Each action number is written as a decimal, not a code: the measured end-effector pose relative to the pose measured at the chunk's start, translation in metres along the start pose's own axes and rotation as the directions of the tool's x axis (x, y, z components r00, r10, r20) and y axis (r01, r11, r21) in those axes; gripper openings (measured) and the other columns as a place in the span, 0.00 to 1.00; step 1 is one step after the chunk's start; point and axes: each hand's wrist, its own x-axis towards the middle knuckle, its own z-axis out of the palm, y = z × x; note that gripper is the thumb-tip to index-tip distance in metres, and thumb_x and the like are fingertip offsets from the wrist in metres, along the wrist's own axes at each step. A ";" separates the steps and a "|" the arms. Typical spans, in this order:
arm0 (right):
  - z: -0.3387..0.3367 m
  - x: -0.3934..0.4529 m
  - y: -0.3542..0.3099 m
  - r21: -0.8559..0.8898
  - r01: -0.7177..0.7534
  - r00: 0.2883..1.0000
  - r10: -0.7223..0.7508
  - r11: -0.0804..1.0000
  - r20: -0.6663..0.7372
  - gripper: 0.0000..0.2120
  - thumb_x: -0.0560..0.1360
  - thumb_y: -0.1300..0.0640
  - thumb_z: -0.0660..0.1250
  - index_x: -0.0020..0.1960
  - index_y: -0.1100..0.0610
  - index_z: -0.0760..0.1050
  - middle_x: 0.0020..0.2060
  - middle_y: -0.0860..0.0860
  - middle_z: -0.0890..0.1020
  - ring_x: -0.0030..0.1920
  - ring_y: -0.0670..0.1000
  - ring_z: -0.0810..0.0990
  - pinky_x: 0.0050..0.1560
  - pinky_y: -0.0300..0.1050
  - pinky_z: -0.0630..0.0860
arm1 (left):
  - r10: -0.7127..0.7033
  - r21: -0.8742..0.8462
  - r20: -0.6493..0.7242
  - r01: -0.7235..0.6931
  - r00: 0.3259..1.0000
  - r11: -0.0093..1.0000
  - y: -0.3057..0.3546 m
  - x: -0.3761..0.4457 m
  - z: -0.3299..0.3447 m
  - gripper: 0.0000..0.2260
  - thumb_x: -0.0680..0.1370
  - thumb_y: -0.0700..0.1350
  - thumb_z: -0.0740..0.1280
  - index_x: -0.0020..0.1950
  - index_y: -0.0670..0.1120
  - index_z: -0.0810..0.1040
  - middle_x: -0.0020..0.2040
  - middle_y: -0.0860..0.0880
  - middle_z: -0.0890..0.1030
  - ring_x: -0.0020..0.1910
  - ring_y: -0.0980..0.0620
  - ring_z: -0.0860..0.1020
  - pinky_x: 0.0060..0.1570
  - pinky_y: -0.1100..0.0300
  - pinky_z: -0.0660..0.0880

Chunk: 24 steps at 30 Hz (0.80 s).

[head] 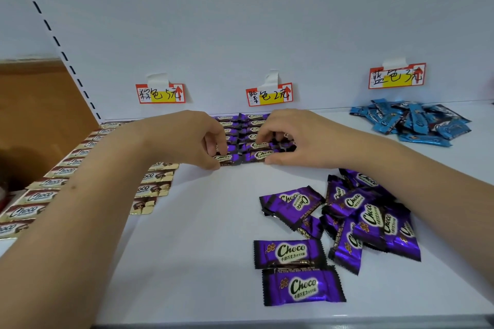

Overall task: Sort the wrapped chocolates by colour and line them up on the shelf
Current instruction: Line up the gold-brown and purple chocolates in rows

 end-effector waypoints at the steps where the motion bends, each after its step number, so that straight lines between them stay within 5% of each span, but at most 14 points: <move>1: 0.001 0.001 0.001 -0.001 0.004 1.000 -0.004 1.000 0.005 0.14 0.75 0.45 0.69 0.59 0.46 0.76 0.50 0.38 0.75 0.50 0.39 0.72 0.51 0.32 0.69 | 0.004 0.003 0.004 -0.004 1.000 1.000 -0.001 0.000 0.000 0.06 0.72 0.48 0.75 0.47 0.56 0.81 0.42 0.56 0.82 0.42 0.57 0.81 0.46 0.59 0.76; 6: -0.003 0.000 -0.003 0.047 0.003 1.000 -0.004 0.999 0.014 0.12 0.76 0.45 0.68 0.58 0.46 0.79 0.47 0.35 0.75 0.49 0.35 0.73 0.50 0.28 0.67 | 0.032 -0.030 -0.068 -0.035 0.997 0.999 0.004 0.002 0.001 0.06 0.72 0.52 0.74 0.46 0.56 0.80 0.41 0.55 0.81 0.40 0.56 0.79 0.44 0.58 0.76; 10: -0.032 -0.014 0.001 0.140 -0.143 0.984 0.156 0.980 -0.085 0.06 0.76 0.48 0.69 0.51 0.47 0.81 0.43 0.38 0.81 0.43 0.37 0.77 0.41 0.28 0.67 | 0.216 -0.204 -0.071 -0.226 0.974 0.952 0.042 0.001 0.016 0.10 0.74 0.59 0.70 0.44 0.53 0.80 0.38 0.54 0.81 0.36 0.57 0.77 0.36 0.66 0.73; 14: -0.070 -0.041 0.005 0.101 -0.368 0.924 0.351 0.924 0.152 0.09 0.74 0.42 0.69 0.50 0.46 0.81 0.45 0.42 0.84 0.44 0.40 0.80 0.47 0.38 0.75 | 0.337 -0.237 0.114 -0.304 0.934 0.923 0.073 -0.001 0.038 0.19 0.67 0.68 0.69 0.48 0.55 0.78 0.41 0.53 0.78 0.36 0.59 0.73 0.40 0.58 0.74; 20: -0.078 -0.094 0.003 -0.197 -0.575 0.746 0.608 0.794 0.271 0.22 0.65 0.27 0.67 0.47 0.44 0.78 0.45 0.42 0.83 0.45 0.42 0.80 0.47 0.41 0.76 | 0.388 -0.258 0.086 -0.356 0.918 0.898 0.070 0.006 0.046 0.06 0.75 0.56 0.71 0.47 0.56 0.78 0.37 0.57 0.78 0.34 0.61 0.72 0.37 0.63 0.71; 24: -0.062 -0.110 -0.001 -0.042 -0.603 0.769 0.595 0.796 0.234 0.17 0.66 0.34 0.73 0.46 0.45 0.78 0.43 0.41 0.82 0.41 0.40 0.80 0.39 0.36 0.71 | 0.402 -0.321 0.021 -0.375 0.915 0.870 0.070 0.009 0.051 0.03 0.76 0.50 0.71 0.47 0.54 0.79 0.40 0.54 0.81 0.38 0.59 0.77 0.40 0.64 0.74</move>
